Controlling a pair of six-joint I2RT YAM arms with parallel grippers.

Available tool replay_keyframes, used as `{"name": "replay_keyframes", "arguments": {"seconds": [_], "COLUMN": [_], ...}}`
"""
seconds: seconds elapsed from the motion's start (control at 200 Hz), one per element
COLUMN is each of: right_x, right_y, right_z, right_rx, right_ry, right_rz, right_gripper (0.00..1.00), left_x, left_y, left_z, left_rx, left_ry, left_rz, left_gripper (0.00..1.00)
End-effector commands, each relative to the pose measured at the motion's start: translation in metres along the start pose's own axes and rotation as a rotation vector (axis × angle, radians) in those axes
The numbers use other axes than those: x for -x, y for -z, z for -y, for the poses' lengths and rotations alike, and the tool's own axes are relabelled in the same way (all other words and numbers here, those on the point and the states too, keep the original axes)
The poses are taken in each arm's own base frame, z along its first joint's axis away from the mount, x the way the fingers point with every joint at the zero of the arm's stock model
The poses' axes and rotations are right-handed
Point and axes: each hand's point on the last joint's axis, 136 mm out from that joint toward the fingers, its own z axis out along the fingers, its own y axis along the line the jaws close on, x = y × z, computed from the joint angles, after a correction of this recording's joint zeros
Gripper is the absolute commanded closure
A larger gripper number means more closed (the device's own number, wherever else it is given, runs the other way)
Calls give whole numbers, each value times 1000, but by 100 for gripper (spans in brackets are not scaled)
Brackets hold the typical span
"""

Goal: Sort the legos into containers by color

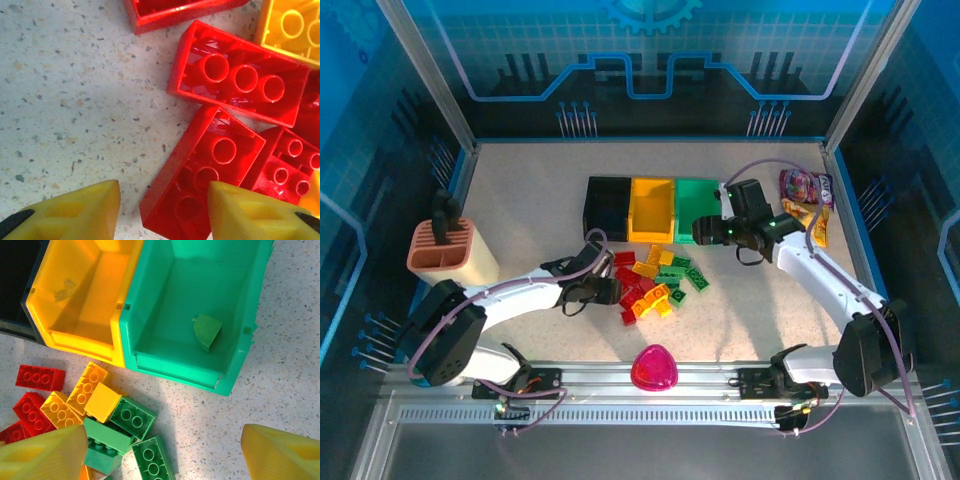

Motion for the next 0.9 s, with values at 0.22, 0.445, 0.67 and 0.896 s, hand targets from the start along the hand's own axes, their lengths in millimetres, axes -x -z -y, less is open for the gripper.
{"name": "replay_keyframes", "arguments": {"seconds": [0.22, 0.445, 0.67, 0.896], "right_x": [1, 5, 3, -3], "right_y": [9, 16, 18, 21], "right_z": [2, -2, -3, 2], "right_rx": [18, 39, 44, 28], "right_ry": [-23, -24, -26, -20], "right_rz": [32, 59, 60, 59], "right_gripper": [19, 19, 19, 19], "left_x": [3, 17, 23, 23], "left_y": [13, 39, 24, 4], "left_z": [-44, -24, -23, -17], "left_rx": [104, 30, 71, 75], "left_ry": [218, 162, 128, 103], "left_rz": [26, 76, 17, -55], "left_gripper": [54, 38, 36, 40]}}
